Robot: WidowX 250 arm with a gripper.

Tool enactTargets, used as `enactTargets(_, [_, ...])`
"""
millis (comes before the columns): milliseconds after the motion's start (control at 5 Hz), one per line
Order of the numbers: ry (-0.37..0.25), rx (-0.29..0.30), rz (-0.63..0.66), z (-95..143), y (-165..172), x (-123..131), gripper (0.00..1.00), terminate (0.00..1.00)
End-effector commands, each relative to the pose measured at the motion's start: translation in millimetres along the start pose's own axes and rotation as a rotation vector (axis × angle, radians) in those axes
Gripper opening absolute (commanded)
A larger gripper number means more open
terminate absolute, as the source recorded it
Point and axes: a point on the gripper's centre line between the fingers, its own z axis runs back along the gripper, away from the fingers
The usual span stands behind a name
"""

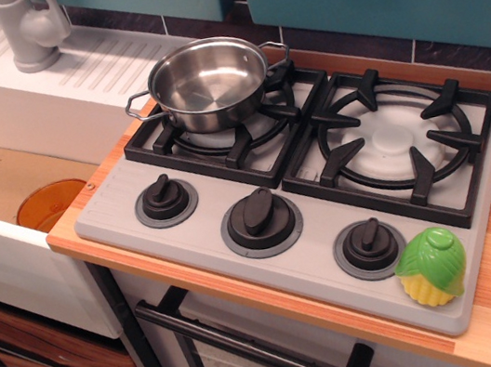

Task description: Put pot or pan on stove and put corncob in pot or pan

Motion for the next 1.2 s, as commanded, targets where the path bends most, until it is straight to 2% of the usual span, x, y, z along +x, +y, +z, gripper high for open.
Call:
enactTargets(0, [0.000, 0.000, 0.000, 0, 0, 0, 1.00, 0.00])
enactTargets(400, [0.008, -0.006, -0.016, 2, 27, -3, 1.00, 0.00])
enactTargets(800, [-0.004, 0.022, -0.026, 2, 48, -7, 1.00, 0.00])
enactTargets(1000, [-0.021, 0.025, -0.030, -5, 54, -6, 1.00, 0.00])
